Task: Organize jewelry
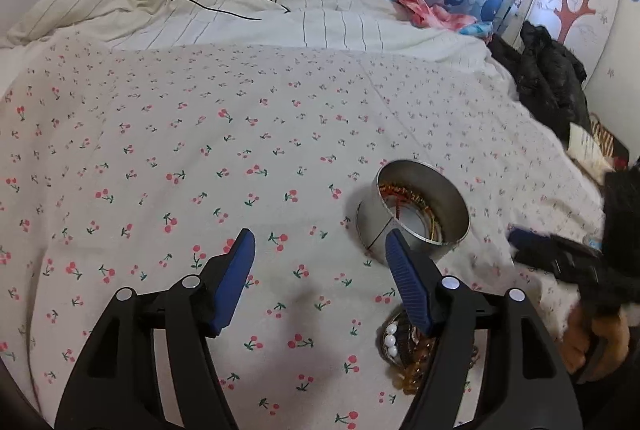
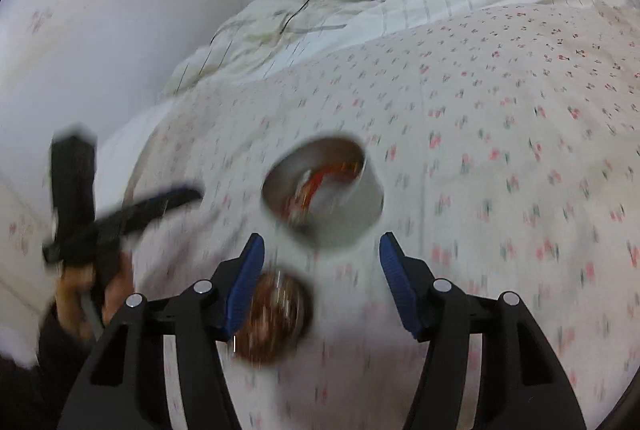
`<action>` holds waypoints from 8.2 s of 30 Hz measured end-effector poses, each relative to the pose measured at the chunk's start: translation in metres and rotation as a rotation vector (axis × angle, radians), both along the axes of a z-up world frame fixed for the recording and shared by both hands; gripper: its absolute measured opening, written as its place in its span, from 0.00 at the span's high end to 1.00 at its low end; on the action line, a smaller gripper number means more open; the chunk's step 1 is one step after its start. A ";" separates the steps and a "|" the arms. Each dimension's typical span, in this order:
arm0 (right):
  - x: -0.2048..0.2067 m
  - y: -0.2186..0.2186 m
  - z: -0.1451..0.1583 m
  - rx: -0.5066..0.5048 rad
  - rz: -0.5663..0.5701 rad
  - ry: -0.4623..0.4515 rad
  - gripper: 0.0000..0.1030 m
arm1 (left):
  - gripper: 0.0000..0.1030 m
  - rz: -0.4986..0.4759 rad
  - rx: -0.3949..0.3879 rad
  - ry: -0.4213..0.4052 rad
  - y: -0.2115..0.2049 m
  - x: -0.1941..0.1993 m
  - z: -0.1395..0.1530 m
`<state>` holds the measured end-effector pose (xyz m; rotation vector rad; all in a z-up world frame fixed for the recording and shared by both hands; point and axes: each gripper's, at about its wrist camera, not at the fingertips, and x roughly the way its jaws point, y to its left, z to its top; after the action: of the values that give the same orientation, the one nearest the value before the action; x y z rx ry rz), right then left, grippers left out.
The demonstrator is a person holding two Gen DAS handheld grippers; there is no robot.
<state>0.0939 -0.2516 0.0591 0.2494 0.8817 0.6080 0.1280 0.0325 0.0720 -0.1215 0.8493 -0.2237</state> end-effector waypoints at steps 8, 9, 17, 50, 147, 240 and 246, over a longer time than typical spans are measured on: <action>-0.057 0.047 -0.003 -0.075 0.193 -0.106 0.62 | 0.32 0.021 0.012 0.033 0.001 -0.012 -0.010; -0.055 0.053 -0.005 -0.078 0.206 -0.098 0.63 | 0.31 0.022 0.014 0.033 0.001 -0.012 -0.010; -0.040 0.062 -0.029 -0.117 0.192 -0.026 0.79 | 0.28 0.032 0.006 0.029 0.002 -0.012 -0.009; -0.046 0.008 0.029 0.276 0.136 -0.209 0.88 | 0.26 -0.038 0.052 0.057 -0.014 -0.011 -0.017; -0.001 -0.040 0.050 0.245 -0.162 -0.244 0.88 | 0.99 -0.278 -0.324 0.018 -0.070 0.052 0.019; -0.008 0.000 0.020 0.163 0.009 -0.122 0.92 | 0.32 -0.272 -0.001 0.081 -0.058 -0.028 -0.034; -0.006 -0.002 0.018 0.164 0.003 -0.113 0.92 | 0.32 -0.350 0.032 0.064 -0.074 -0.036 -0.034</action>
<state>0.0877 -0.2539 0.0767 0.3585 0.7244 0.6912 0.0921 -0.0413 0.0376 0.0520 0.9344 -0.5362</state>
